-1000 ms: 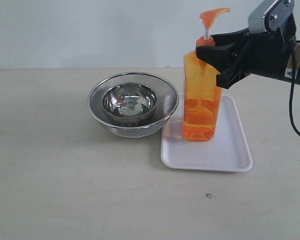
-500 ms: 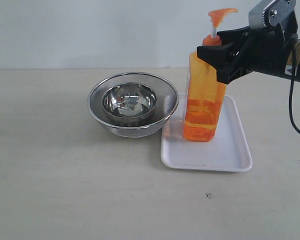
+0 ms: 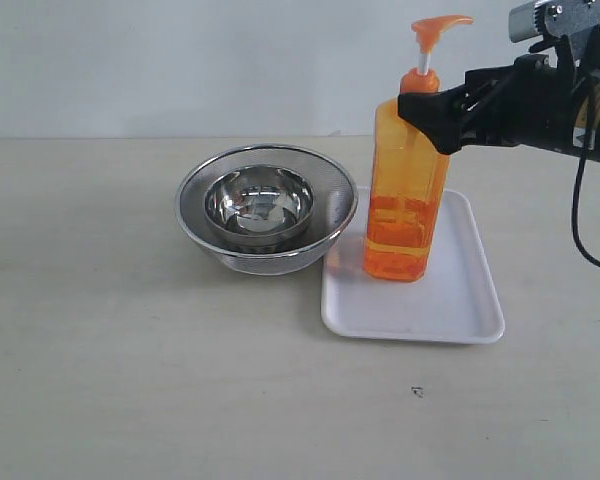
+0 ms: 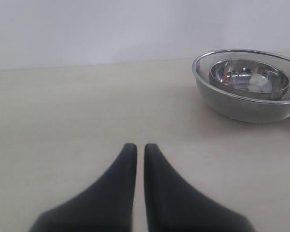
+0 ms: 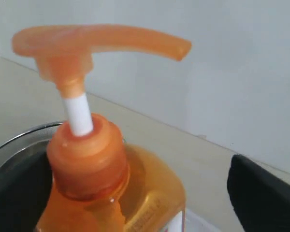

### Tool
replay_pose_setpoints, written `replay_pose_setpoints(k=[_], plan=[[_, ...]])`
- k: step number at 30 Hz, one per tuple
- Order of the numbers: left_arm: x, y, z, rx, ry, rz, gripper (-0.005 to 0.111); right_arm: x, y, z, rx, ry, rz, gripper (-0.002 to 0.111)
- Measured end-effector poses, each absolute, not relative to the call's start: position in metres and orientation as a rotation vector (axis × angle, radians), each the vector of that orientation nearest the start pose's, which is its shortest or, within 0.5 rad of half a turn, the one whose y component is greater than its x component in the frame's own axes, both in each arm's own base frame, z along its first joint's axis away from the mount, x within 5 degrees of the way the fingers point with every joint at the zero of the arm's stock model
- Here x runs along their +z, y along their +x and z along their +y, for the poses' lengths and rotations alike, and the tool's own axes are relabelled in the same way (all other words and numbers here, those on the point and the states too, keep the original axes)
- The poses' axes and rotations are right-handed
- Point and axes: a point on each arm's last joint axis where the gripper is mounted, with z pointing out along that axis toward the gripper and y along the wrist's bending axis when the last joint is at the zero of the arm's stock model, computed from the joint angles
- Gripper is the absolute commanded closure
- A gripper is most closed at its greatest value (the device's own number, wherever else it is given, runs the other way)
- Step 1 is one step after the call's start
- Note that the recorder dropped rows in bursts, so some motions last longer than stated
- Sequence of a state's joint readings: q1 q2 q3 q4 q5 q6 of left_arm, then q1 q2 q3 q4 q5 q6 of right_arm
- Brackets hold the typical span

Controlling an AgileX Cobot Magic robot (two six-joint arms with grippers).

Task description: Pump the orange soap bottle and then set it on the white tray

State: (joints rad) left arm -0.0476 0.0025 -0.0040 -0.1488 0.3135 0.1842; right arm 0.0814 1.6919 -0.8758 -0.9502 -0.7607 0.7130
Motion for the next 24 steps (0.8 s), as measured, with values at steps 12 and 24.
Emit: replay_pose_setpoints(k=[12, 24], plan=[[0.186, 0.054, -0.007, -0.045, 0.113, 1.789, 0.102, 0.233, 0.339, 0.078, 0.560, -0.529, 1.761, 0.015], [0.186, 0.054, -0.007, -0.045, 0.113, 1.789, 0.102, 0.268, 0.298, 0.073, 0.500, -0.618, 1.888, 0.015]])
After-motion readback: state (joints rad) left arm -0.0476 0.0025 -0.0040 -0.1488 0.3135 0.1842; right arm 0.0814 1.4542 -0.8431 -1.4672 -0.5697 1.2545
